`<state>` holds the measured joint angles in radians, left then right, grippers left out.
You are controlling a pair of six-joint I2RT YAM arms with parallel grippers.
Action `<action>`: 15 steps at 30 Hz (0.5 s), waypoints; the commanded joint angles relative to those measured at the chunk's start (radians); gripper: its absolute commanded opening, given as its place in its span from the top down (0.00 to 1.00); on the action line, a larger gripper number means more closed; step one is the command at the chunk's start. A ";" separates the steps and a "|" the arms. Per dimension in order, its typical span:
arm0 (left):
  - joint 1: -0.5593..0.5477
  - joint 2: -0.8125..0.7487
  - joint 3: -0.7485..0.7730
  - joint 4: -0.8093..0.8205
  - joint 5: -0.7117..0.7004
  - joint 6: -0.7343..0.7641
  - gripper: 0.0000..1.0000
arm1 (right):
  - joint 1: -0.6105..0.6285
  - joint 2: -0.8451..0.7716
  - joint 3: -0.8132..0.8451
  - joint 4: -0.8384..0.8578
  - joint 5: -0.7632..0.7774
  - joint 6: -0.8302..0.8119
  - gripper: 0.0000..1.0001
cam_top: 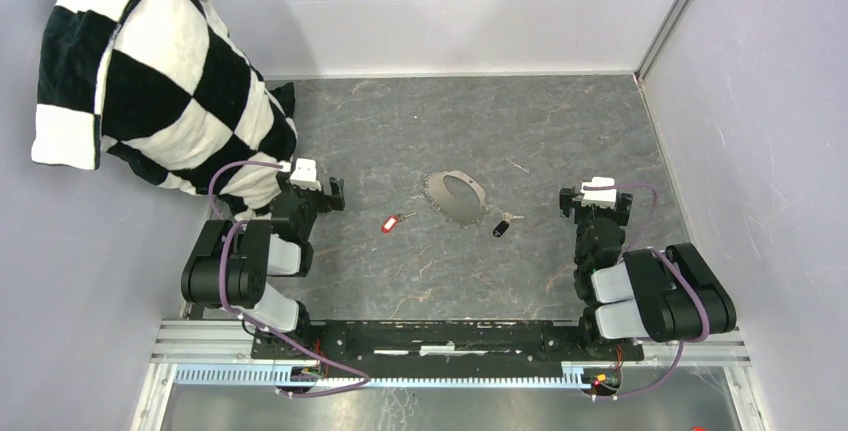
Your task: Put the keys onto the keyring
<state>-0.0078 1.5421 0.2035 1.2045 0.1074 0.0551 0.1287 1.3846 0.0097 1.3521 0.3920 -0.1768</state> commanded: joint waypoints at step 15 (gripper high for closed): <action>0.006 -0.149 0.586 -1.073 0.021 0.036 0.00 | 0.007 -0.156 0.575 -1.092 -0.126 0.310 0.02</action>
<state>-0.0074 1.4200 0.6266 0.5537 0.1074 0.0555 0.1287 1.1625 0.4339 0.5735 0.4664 0.0982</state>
